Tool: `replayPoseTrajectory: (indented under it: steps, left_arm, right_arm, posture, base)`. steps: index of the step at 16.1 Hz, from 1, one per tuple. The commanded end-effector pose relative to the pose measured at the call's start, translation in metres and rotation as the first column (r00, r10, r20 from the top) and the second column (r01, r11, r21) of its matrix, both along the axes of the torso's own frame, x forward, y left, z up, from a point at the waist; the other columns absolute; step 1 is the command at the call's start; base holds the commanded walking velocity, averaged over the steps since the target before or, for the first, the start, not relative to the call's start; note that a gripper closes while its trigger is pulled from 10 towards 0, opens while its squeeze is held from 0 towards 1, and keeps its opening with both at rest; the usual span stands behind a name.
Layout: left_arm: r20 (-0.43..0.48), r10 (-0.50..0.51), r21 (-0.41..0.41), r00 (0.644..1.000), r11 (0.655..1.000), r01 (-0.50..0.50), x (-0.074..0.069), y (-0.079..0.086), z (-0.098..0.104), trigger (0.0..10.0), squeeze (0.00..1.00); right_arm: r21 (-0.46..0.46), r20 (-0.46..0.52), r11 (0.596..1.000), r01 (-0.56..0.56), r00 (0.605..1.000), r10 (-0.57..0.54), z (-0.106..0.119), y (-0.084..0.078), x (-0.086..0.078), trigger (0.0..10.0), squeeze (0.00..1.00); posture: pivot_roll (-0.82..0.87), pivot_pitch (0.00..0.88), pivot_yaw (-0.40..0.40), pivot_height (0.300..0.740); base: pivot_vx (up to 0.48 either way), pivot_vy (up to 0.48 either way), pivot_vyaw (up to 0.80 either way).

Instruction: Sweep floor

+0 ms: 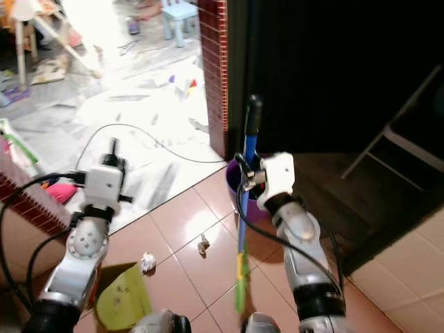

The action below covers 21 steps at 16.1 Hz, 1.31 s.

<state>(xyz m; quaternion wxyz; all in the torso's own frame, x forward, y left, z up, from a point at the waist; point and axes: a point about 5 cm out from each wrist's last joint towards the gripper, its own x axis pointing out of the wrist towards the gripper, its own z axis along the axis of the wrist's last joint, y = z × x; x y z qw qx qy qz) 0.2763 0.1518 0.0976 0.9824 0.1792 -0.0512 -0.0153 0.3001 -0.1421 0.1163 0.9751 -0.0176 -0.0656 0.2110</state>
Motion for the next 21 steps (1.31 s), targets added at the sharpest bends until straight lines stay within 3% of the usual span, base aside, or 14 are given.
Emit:
replayPoseTrajectory:
  steps: [1,5,7,10,12,15,17,21]
  left_arm:
    - [0.051,-0.023,-0.017,0.998,1.000,0.024,0.001,-0.011,0.012,10.0,0.00]
    - [0.052,-0.007,-0.048,0.999,0.999,0.009,0.001,-0.028,0.010,10.0,0.00]
    - [0.059,0.002,-0.030,0.998,1.000,0.000,0.001,-0.022,0.013,10.0,0.00]
    - [0.095,0.099,-0.015,0.991,0.995,-0.098,0.000,-0.005,0.020,10.0,0.00]
    - [0.132,0.106,0.021,0.985,0.994,-0.110,0.001,-0.004,0.026,10.0,0.00]
    - [0.164,0.083,0.004,0.983,0.996,-0.085,0.009,-0.020,0.035,10.0,0.00]
    - [0.230,0.064,0.040,0.971,0.996,-0.075,0.013,-0.032,0.045,10.0,0.00]
    - [0.235,0.021,-0.010,0.972,1.000,-0.020,0.025,-0.051,0.050,10.0,0.00]
  right_arm:
    - [0.004,0.031,0.999,-0.038,0.999,0.038,0.007,0.009,0.003,10.0,0.00]
    - [0.018,0.035,0.998,-0.055,0.998,0.054,0.008,0.012,-0.004,10.0,0.00]
    - [0.012,0.031,0.998,-0.055,0.998,0.055,0.006,0.010,-0.006,10.0,0.00]
    - [0.015,0.022,0.999,-0.040,0.999,0.040,0.004,0.008,-0.007,10.0,0.00]
    - [-0.010,0.033,0.998,-0.058,0.998,0.059,0.004,0.012,-0.008,10.0,0.00]
    - [-0.041,0.060,0.997,-0.060,0.996,0.062,0.007,0.015,-0.009,10.0,0.00]
    - [-0.067,0.083,0.997,-0.033,0.996,0.039,0.009,0.012,-0.011,10.0,0.00]
    - [-0.126,0.127,0.990,0.064,0.991,-0.048,0.012,0.001,-0.010,10.0,0.00]
  posture:
    - [-0.12,0.000,0.055,0.740]
    - [-0.14,0.000,0.063,0.740]
    - [-0.14,0.000,0.069,0.740]
    - [-0.14,0.000,0.071,0.740]
    - [-0.13,0.000,0.068,0.740]
    - [-0.14,0.000,0.071,0.740]
    - [-0.14,0.000,0.076,0.740]
    - [-0.16,0.000,0.078,0.740]
  base:
    - [0.000,0.000,0.79]
    - [0.000,0.000,0.77]
    - [0.000,0.000,0.62]
    - [0.000,0.000,0.37]
    - [0.000,0.000,0.00]
    - [0.000,0.000,0.00]
    - [0.000,0.000,0.00]
    - [0.000,0.000,0.00]
